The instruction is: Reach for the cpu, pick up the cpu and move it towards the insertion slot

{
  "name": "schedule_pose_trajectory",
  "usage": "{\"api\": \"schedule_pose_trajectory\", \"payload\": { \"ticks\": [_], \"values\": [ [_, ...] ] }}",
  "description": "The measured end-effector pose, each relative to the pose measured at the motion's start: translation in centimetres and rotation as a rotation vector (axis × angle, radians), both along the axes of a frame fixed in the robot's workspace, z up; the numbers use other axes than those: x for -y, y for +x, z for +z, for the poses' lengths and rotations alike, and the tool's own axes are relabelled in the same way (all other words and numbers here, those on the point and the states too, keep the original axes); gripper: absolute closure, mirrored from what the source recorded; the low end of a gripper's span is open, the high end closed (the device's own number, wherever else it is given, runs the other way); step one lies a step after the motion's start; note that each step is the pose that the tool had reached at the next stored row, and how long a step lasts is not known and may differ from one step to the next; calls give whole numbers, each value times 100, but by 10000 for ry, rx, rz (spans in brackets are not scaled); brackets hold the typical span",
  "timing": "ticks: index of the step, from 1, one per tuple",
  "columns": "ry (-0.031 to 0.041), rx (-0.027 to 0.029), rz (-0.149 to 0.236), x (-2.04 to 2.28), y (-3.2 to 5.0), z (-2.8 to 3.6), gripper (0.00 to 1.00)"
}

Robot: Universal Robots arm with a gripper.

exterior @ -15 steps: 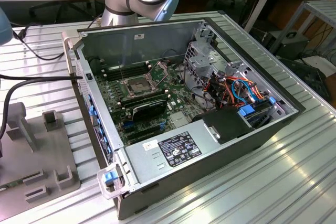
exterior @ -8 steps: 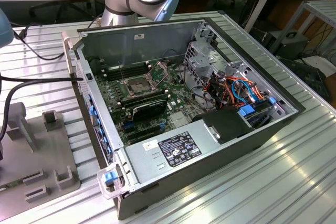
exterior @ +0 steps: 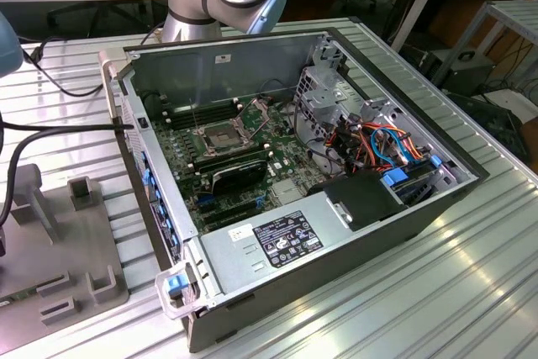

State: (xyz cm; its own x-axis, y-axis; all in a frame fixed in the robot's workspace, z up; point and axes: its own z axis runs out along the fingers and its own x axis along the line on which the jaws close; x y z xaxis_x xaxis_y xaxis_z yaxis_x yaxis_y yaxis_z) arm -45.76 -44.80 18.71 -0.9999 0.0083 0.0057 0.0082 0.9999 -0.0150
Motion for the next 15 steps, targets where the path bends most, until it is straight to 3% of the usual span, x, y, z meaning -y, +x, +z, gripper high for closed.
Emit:
{"api": "schedule_pose_trajectory", "payload": {
  "ticks": [8,10,15],
  "values": [
    [10,0,0,-1,2,-2,34],
    [10,0,0,-1,2,-2,45],
    [10,0,0,-1,4,-2,45]
  ]
}}
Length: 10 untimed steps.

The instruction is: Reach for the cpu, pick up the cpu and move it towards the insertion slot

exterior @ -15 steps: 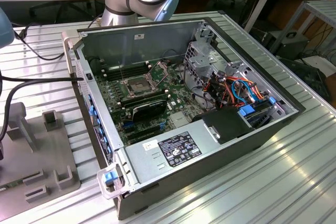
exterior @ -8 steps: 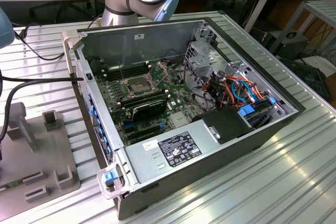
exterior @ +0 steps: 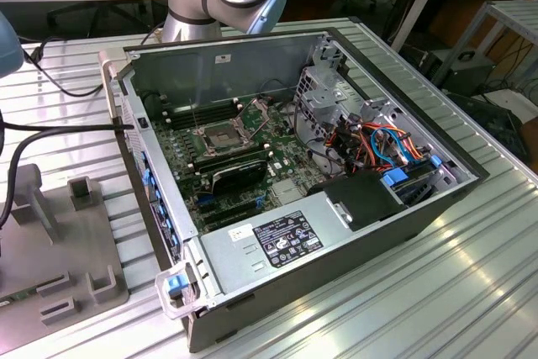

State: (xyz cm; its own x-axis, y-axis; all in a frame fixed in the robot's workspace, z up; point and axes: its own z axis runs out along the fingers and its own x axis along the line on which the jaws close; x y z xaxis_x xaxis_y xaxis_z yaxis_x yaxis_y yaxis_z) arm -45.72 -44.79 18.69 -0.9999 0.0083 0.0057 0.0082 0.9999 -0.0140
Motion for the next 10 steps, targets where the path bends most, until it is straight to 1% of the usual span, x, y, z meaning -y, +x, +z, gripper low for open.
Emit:
{"api": "schedule_pose_trajectory", "payload": {
  "ticks": [2,4,10],
  "values": [
    [1,1,0,0,1,6,45],
    [0,0,0,0,1,25,45],
    [0,0,0,0,0,96,45]
  ]
}}
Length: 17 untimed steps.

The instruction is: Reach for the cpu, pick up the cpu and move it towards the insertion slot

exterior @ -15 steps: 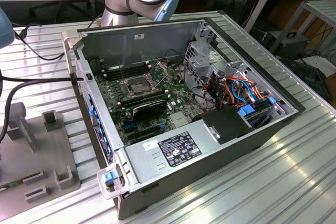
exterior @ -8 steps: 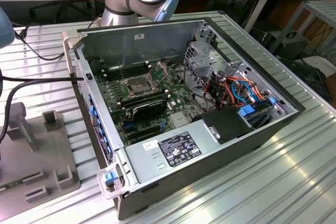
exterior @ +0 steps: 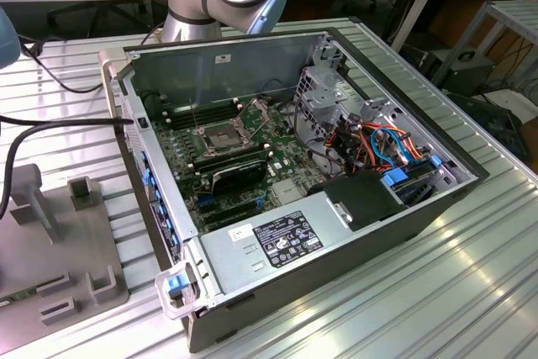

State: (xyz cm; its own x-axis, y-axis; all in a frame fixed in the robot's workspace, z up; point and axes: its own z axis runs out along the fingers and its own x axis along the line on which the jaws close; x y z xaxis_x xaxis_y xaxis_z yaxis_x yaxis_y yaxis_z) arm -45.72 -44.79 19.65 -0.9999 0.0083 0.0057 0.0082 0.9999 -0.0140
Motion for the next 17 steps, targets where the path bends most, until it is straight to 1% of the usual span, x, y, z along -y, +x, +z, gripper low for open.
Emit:
{"api": "schedule_pose_trajectory", "payload": {
  "ticks": [6,8,11,17],
  "values": [
    [0,0,0,0,0,59,45],
    [0,1,0,0,0,97,45],
    [-1,0,0,0,0,128,45],
    [0,1,0,0,0,213,45]
  ]
}}
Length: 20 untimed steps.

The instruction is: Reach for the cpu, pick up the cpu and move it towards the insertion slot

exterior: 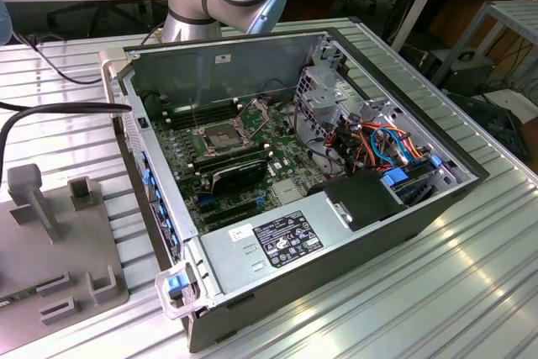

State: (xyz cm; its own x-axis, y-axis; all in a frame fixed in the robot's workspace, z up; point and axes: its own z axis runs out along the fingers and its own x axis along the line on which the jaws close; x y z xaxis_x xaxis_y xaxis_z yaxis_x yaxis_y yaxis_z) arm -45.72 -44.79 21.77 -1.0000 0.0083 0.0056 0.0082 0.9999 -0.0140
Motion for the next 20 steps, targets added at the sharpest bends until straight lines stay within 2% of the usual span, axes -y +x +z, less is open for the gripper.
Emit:
{"api": "schedule_pose_trajectory", "payload": {
  "ticks": [3,4,8,9,20],
  "values": [
    [0,-1,-1,0,0,38,45],
    [0,0,0,0,0,82,45],
    [0,-1,0,0,0,147,45],
    [-1,-1,0,0,0,192,45],
    [0,-1,-1,0,0,398,45]
  ]
}}
